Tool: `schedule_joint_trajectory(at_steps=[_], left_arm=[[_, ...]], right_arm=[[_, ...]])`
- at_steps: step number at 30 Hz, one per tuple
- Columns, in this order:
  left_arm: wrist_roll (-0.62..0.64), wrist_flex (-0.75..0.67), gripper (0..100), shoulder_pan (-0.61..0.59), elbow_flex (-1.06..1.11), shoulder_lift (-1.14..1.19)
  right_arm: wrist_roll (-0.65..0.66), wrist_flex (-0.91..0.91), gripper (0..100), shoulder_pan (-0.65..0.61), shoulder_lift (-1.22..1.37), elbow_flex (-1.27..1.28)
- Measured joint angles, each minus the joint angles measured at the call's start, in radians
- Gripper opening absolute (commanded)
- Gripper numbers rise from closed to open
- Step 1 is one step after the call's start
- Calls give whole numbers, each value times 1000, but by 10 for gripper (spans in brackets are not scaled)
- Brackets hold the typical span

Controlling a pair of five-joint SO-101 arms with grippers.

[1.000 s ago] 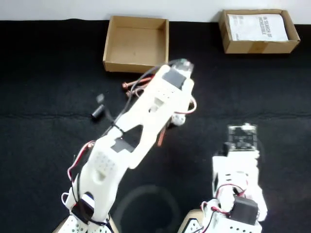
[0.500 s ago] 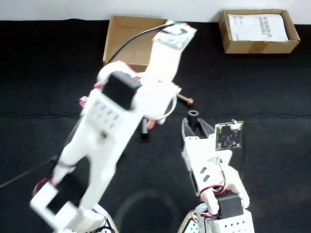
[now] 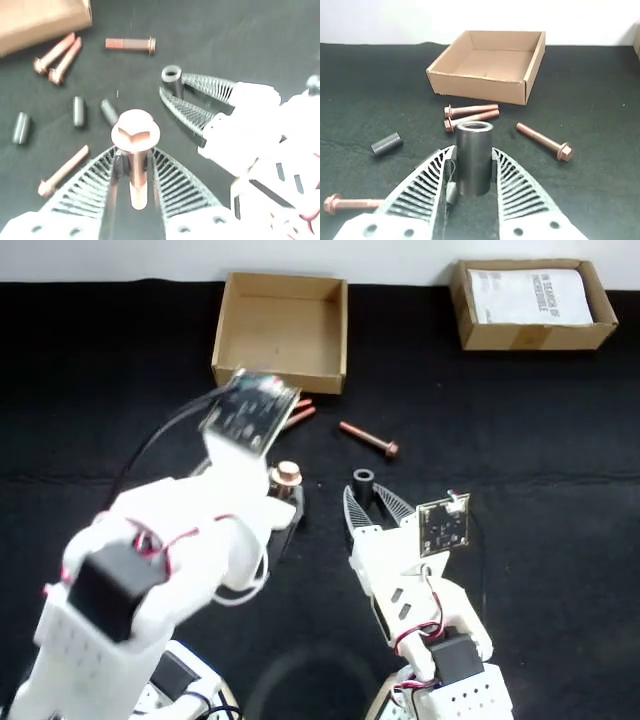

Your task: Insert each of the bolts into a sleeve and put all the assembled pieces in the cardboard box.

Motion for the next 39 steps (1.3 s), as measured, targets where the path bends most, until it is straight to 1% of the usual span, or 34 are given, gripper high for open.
schedule_joint_trajectory(at_steps=[3, 6, 10, 13, 17, 20, 24, 29, 32, 36, 39], left_arm=[[0, -181, 8, -2, 212, -155], [0, -394, 9, -2, 437, -295], [0, -686, 9, -2, 694, -400], [0, -865, 9, 0, 784, -404], [0, -1026, 9, -3, 790, -325], [0, -1086, 9, 0, 767, -215], [0, -1135, 9, -2, 667, -35], [0, -1146, 9, 0, 539, 140], [0, -1146, 9, 0, 494, 181], [0, -1146, 9, 0, 486, 181], [0, -1146, 9, 0, 486, 181]], right_arm=[[0, 0, 6, 0, 0, 0], [0, 0, 6, 0, 0, 0], [0, 0, 6, 0, 0, 0], [0, 0, 6, 0, 0, 0], [0, 0, 6, 0, 0, 0], [0, 0, 6, 0, 0, 0], [0, 0, 6, 0, 0, 0], [0, 0, 6, 0, 0, 0], [0, 0, 6, 0, 0, 0], [0, -2, 6, 0, 0, 5], [0, -48, 6, 0, 0, 35]])
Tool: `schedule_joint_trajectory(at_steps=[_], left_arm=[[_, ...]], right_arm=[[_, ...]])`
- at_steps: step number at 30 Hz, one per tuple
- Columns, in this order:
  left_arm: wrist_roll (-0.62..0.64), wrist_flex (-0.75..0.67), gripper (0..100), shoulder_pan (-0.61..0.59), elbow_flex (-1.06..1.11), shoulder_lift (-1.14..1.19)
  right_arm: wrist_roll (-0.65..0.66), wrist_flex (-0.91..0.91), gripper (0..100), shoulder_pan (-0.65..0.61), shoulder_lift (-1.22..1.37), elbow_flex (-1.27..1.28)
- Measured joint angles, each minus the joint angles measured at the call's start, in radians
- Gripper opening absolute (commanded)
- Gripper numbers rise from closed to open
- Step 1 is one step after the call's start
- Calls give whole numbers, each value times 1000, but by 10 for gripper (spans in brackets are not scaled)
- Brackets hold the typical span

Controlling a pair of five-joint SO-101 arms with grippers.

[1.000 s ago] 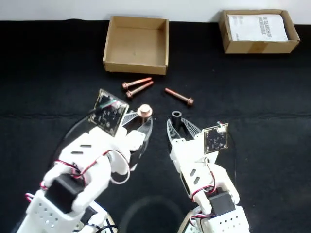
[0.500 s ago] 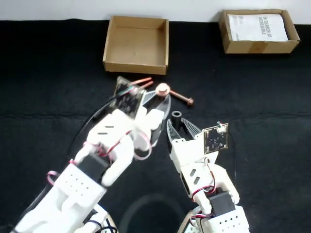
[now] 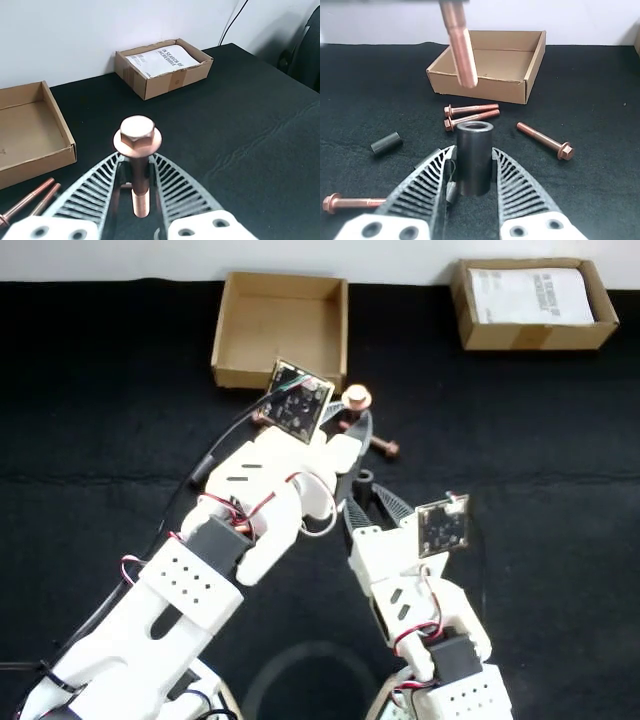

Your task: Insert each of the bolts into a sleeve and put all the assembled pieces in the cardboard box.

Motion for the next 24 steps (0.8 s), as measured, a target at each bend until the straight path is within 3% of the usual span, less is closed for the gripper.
schedule_joint_trajectory(at_steps=[8, 18, 24], left_arm=[[0, 0, 9, 0, -3, 0], [0, 3, 9, 18, -51, 0], [0, 135, 9, 17, -183, 0]], right_arm=[[0, -158, 6, 2, 0, 20], [0, -166, 6, 2, 0, 20], [0, -166, 6, 2, 0, 20]])
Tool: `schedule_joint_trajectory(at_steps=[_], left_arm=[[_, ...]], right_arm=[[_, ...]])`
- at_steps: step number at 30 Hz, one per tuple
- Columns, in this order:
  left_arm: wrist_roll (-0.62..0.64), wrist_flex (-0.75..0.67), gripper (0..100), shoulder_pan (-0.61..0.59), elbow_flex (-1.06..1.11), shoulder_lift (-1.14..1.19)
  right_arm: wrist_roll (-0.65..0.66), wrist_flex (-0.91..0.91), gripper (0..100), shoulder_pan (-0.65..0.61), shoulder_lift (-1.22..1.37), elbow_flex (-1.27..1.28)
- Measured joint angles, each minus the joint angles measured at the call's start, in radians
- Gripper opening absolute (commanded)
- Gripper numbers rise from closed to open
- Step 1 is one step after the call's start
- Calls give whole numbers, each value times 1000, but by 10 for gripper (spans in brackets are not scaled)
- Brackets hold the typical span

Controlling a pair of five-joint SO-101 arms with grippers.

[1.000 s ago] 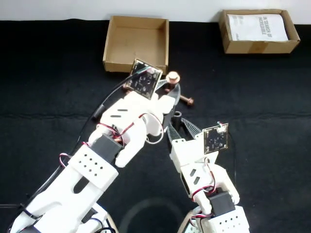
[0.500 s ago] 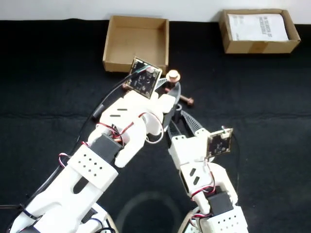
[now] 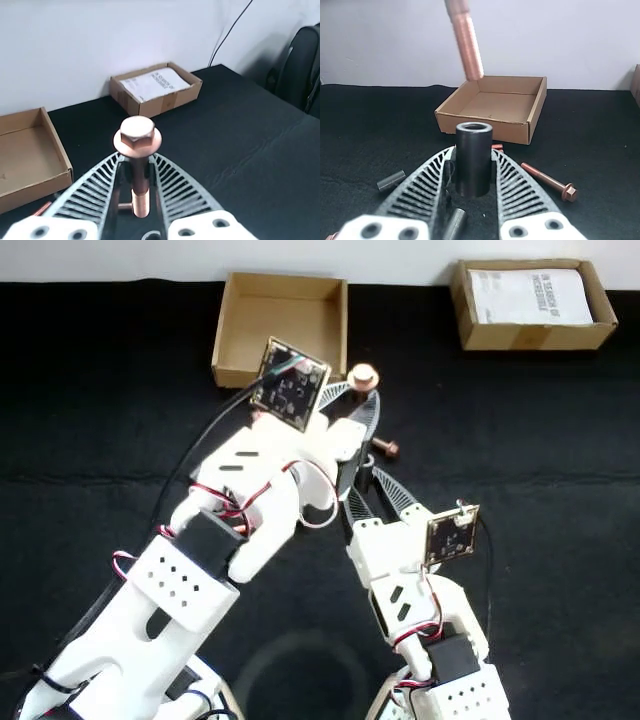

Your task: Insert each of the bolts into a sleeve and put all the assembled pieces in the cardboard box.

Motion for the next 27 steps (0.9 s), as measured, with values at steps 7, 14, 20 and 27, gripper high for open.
schedule_joint_trajectory(at_steps=[7, 14, 20, 27], left_arm=[[0, 100, 9, 34, -14, 8], [0, 61, 9, 34, 75, 8], [0, -9, 9, 34, 133, 8], [0, -35, 9, 34, 190, 6]], right_arm=[[0, 0, 6, 0, 0, 0], [0, 0, 6, -2, 2, 0], [0, 0, 6, 28, 2, 2], [0, 2, 6, 34, 3, 2]])
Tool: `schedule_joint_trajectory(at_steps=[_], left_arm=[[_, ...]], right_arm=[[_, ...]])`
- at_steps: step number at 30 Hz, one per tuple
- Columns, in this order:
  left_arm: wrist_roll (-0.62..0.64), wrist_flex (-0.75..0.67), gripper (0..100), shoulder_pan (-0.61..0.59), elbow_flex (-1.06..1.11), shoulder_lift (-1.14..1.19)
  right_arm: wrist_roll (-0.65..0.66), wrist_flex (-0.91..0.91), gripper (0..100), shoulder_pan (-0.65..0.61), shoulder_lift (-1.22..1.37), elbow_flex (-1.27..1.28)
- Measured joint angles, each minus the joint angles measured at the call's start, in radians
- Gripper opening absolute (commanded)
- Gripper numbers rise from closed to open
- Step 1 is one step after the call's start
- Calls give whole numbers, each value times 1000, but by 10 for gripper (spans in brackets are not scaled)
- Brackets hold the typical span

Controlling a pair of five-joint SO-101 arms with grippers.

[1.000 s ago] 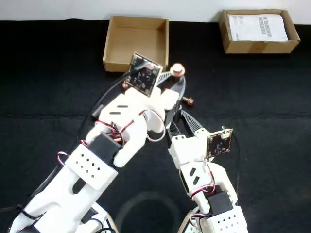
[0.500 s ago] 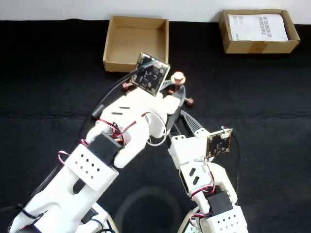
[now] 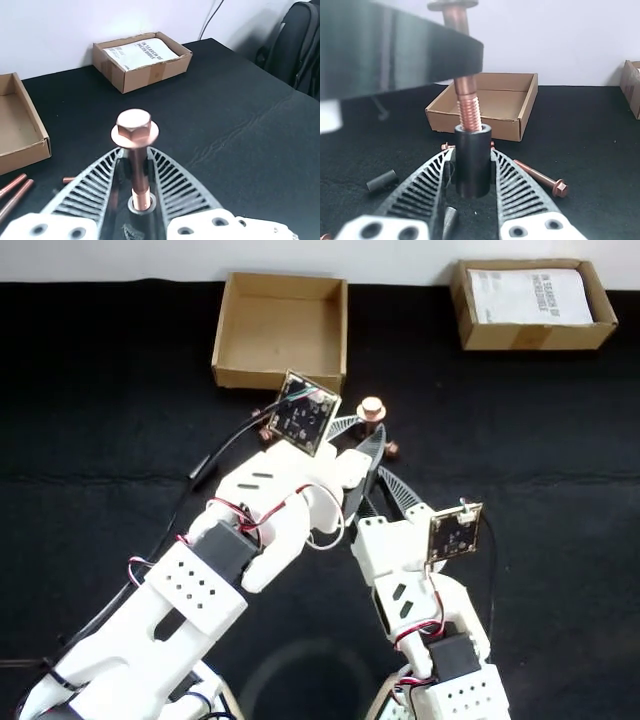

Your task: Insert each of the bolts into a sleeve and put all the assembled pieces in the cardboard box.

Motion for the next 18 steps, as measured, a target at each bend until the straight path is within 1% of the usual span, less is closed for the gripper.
schedule_joint_trajectory(at_steps=[12, 14, 18], left_arm=[[0, -8, 9, 0, 32, -3], [-26, -8, 9, 0, 32, -3], [-132, -3, 9, 9, 35, -3]], right_arm=[[0, 2, 6, 0, 2, 0], [0, 2, 6, 0, 2, 0], [0, 2, 6, 0, 2, 0]])
